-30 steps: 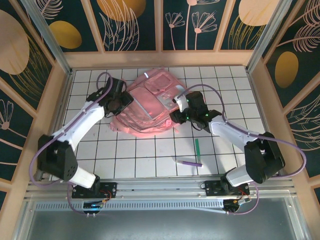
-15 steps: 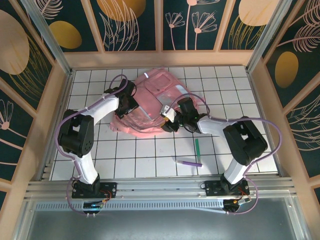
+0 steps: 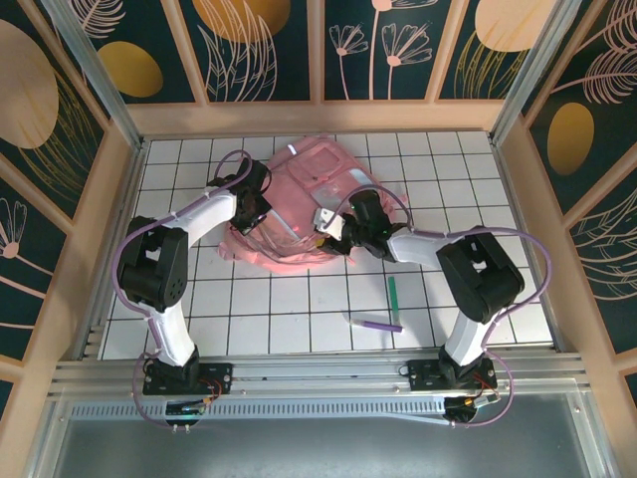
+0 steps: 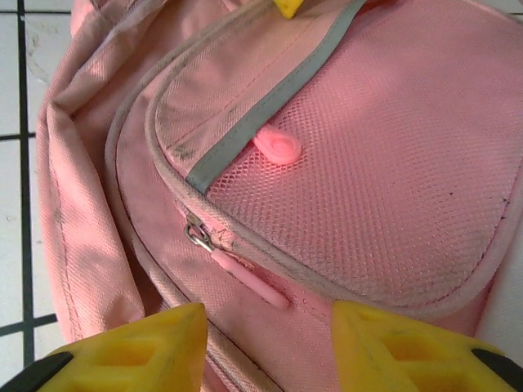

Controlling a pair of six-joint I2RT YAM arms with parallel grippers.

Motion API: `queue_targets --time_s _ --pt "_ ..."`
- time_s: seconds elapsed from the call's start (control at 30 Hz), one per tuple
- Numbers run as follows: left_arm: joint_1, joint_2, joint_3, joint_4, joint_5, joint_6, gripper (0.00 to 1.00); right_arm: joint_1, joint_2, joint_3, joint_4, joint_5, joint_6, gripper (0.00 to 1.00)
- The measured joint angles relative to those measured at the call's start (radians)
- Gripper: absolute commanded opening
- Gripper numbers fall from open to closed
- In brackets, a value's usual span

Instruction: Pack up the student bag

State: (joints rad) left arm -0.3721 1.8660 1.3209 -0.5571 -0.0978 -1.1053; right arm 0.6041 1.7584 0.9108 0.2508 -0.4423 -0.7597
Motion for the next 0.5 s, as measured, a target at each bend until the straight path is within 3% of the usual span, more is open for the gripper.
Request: queue_targets --time_s 0.33,0.5 --pt "0.010 -0.061 -0.061 0.049 0.026 -0.030 0.00 0.042 0.047 0.005 0.005 0.069 -0.028 0.32" --pt "0.017 -0.131 -0.155 0.107 0.055 -0.075 0.00 0.052 0.047 0.005 0.005 0.082 -0.018 0.34"
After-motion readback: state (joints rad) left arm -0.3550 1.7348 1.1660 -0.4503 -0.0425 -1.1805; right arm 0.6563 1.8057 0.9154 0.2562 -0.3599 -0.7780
